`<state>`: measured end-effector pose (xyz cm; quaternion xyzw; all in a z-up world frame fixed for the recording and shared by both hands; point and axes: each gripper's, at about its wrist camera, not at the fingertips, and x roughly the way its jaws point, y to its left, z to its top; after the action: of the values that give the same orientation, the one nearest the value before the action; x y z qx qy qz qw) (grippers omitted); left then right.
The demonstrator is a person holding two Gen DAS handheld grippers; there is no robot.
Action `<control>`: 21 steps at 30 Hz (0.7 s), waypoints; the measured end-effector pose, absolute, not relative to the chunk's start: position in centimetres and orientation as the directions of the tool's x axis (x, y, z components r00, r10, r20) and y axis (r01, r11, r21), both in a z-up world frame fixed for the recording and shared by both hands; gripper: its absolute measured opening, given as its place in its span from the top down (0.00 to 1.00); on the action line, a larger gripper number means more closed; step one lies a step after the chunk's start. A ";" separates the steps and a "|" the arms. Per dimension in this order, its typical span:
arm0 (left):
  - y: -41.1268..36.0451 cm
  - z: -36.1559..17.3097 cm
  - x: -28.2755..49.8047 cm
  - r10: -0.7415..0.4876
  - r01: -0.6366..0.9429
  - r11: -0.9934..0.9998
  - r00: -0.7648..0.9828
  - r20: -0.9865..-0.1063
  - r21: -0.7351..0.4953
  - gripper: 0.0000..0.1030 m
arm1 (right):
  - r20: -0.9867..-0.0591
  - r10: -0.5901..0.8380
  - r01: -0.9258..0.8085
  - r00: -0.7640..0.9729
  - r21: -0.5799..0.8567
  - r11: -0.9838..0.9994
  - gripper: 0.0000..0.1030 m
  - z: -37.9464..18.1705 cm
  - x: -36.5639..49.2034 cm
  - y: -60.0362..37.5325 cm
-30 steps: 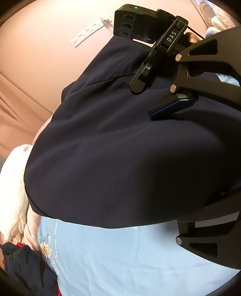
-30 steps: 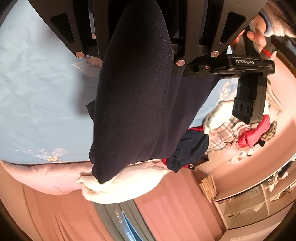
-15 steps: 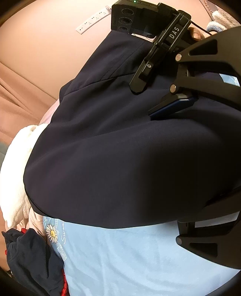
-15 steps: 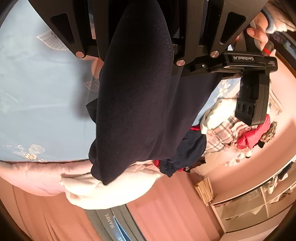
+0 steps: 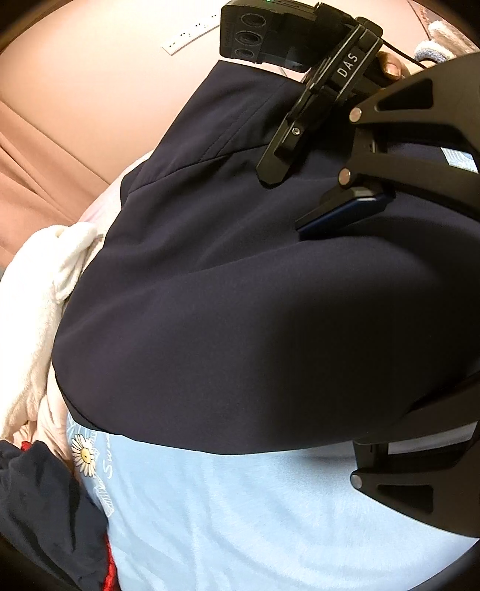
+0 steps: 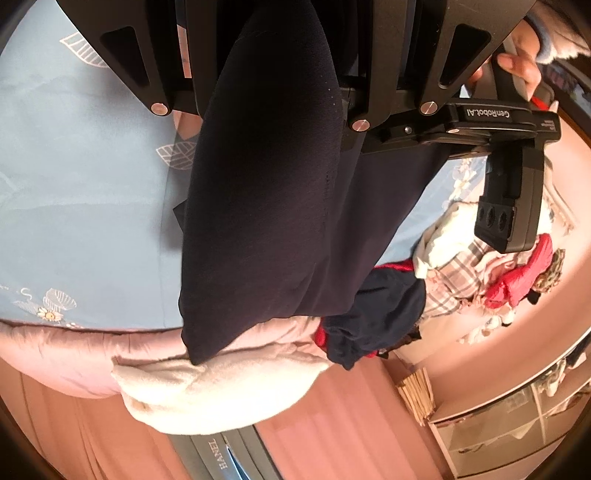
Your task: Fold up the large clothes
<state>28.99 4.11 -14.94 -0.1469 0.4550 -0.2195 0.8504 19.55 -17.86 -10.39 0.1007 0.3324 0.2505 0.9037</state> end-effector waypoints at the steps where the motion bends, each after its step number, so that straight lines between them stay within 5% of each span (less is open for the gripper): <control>1: 4.1 -15.0 28.8 -0.507 0.236 0.860 0.489 -0.710 -0.452 0.32 | -0.553 0.518 -0.383 0.652 0.350 0.855 0.73 -10.5 19.5 -17.9; 21: 2.8 -14.5 27.2 -0.468 0.208 0.883 0.480 -0.742 -0.421 0.29 | -0.603 0.504 -0.318 0.619 0.394 0.862 0.69 -11.9 21.4 -18.7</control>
<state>27.18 2.79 -14.50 -0.1381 0.4697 -0.1990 0.8490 21.43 -18.65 -11.88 0.1254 0.3708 0.2305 0.8909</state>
